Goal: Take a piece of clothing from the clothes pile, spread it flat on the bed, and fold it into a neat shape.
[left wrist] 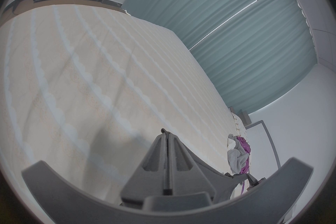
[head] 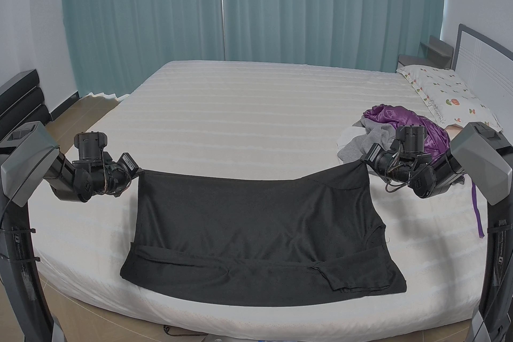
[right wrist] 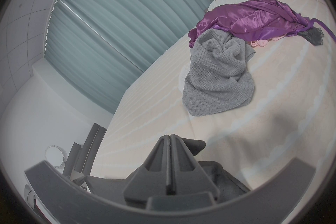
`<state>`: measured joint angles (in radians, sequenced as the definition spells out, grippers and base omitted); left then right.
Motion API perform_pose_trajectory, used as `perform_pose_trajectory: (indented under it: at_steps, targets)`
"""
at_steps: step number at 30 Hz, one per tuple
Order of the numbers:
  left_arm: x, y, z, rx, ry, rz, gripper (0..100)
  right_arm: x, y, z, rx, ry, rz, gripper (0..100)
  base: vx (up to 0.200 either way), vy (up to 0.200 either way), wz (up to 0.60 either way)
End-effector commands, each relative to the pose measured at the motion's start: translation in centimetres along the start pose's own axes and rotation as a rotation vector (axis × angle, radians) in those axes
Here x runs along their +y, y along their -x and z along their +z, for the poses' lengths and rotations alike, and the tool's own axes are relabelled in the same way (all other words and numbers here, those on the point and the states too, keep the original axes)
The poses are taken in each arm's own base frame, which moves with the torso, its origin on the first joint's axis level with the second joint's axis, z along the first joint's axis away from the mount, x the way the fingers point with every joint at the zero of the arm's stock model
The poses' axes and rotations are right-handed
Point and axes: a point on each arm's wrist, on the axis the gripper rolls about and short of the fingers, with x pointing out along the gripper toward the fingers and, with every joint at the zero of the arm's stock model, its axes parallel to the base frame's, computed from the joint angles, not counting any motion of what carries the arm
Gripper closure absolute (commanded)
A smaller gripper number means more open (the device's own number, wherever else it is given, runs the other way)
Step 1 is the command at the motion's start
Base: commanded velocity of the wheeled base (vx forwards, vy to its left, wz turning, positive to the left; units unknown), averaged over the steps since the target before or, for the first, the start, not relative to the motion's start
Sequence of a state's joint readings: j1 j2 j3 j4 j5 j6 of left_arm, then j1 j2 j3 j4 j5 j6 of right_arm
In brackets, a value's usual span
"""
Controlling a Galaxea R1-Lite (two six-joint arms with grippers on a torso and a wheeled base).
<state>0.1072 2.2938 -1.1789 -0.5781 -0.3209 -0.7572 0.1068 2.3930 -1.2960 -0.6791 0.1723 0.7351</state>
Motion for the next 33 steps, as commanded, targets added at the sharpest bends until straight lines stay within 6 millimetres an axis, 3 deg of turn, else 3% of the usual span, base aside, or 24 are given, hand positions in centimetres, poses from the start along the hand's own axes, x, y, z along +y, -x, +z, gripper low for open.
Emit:
perform_pose_trajectory:
  at_steps: [1,12,29,33]
  targets:
    - [-0.2,0.2,0.2,-0.007,-0.001,-0.004,100,-0.1,-0.5,-0.6,0.011,0.001,-0.001,100,0.000,0.000,0.00]
    - [0.0,0.4,0.5,-0.013,0.002,-0.003,100,0.0,-0.7,0.0,-0.031,-0.002,0.020,100,0.000,0.000,0.00]
    - [0.7,0.7,-0.6,0.018,0.011,0.028,100,-1.1,3.8,-1.0,0.011,-0.020,0.005,100,0.000,0.000,0.00]
    - [0.6,1.8,-1.0,0.029,0.014,0.035,100,-1.5,5.1,-1.8,0.020,-0.022,0.003,100,0.000,0.000,0.00]
